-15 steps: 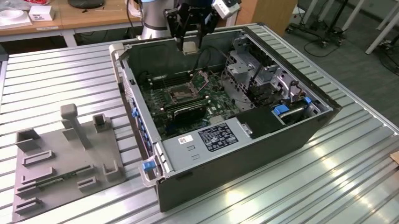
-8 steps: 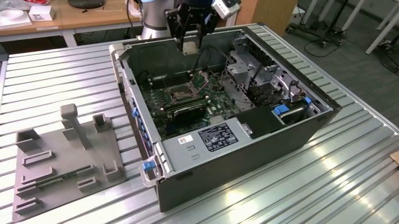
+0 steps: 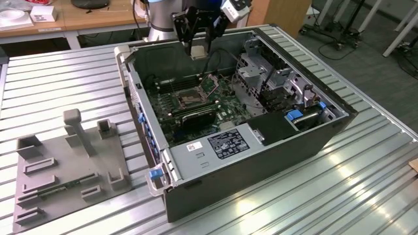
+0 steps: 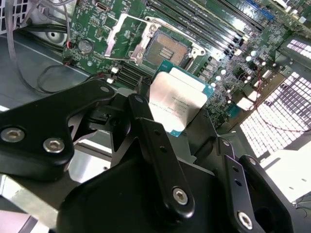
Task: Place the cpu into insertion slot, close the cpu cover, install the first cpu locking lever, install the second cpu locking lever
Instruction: 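Place the cpu into insertion slot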
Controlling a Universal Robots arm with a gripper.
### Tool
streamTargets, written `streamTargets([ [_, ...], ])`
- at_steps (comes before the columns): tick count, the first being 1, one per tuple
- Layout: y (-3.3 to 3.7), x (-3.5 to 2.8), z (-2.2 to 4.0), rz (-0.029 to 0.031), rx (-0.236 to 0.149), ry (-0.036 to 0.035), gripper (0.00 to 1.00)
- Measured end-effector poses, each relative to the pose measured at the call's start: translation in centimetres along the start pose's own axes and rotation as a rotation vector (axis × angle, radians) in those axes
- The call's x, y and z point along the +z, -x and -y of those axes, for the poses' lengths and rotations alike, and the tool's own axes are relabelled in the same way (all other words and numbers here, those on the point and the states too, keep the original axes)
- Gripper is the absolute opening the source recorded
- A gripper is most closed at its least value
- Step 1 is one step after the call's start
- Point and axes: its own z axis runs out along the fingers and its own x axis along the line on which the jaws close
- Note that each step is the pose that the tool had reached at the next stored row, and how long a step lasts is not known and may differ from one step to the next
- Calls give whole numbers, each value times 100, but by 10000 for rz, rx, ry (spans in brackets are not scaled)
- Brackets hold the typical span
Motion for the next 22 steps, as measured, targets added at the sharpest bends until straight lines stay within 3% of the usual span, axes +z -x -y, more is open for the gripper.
streamTargets([
  [8, -36, 33, 15, 68, -6, 2, 54],
  [15, -41, 45, 82, 77, -7, 1, 54],
  [22, -41, 49, 89, 78, -7, 2, 54],
])
